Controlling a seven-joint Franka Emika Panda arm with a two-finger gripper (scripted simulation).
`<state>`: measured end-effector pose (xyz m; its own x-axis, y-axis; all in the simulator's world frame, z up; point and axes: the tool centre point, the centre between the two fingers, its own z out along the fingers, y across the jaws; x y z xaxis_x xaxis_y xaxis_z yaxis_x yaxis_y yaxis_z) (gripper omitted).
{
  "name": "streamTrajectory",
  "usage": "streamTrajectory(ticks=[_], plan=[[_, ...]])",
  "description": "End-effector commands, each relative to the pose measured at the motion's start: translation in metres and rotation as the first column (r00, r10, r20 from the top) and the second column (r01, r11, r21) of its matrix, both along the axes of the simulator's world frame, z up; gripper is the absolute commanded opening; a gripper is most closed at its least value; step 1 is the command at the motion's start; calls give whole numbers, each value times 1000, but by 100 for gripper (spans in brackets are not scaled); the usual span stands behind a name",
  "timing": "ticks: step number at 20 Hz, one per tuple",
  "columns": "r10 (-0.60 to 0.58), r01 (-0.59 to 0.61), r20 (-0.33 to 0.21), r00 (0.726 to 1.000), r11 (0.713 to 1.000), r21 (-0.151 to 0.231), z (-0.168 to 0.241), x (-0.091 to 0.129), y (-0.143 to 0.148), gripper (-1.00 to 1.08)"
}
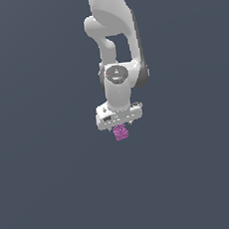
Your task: Pick up the object and move it to a goal position.
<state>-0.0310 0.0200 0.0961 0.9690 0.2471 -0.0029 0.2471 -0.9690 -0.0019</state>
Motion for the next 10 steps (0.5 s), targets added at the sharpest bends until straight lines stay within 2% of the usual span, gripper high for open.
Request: streamTrajectory(ticks=[1,10], plan=[[19,-19,3,1000,1000,-1,-4,-1,1,100],[18,-18,2,1000,1000,-1,-16,-2,1,100]])
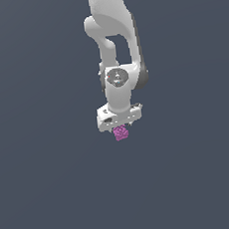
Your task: Pick up the object and move it to a goal position.
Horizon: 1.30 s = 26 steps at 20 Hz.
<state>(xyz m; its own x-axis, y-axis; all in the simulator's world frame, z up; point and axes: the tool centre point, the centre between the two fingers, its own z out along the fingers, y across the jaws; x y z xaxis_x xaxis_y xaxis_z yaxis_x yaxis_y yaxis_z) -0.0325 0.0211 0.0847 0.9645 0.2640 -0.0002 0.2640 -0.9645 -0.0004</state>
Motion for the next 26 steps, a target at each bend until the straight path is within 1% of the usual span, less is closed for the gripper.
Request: streamTrajectory(ticks=[1,7,12,13,26], plan=[[1,-1,-1,1000,1000,0,-9,-1,0,100],[4,-4,0,1000,1000,0,-37,-1,0,100],[5,-5,0,1000,1000,0,-44,-1,0,100],[5,-5,0,1000,1000,0,-44,-1,0,-100],[4,-4,0,1000,1000,-1,-40,-1,-2,-100]])
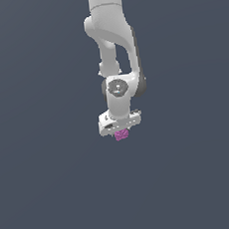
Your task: Pick up the object and move it to a goal position.
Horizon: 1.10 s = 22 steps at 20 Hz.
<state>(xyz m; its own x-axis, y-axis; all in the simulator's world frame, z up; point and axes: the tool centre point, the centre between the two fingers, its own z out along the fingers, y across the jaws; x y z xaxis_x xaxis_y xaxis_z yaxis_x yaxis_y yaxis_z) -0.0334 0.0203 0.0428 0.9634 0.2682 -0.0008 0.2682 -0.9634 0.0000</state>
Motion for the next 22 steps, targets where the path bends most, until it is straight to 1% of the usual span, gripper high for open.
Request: streamTrajectory(ticks=[1,5,10,15,22], plan=[[0,0,0,1000,1000,0,4,0,-2,-100],[0,0,0,1000,1000,0,18,1,-10,-100],[0,0,0,1000,1000,0,49,3,-26,-100],[0,0,1,1000,1000,1,93,6,-49,-100],[0,0,1,1000,1000,2,169,11,-89,-100]])
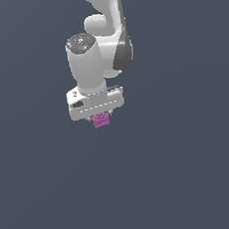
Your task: Pick up the object and move it to a goal position.
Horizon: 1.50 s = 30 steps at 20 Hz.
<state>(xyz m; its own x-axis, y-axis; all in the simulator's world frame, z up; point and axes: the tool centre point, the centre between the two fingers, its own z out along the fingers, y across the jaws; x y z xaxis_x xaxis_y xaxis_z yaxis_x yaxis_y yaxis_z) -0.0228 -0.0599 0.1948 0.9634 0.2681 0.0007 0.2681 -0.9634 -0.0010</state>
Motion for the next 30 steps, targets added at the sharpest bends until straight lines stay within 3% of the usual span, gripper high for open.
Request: streamTrajectory(ticks=[1,16,30], plan=[[0,0,0,1000,1000,0,28,1,-14,-100],[1,-1,0,1000,1000,0,176,15,-93,-100],[1,-1,0,1000,1000,-1,261,27,-138,-100]])
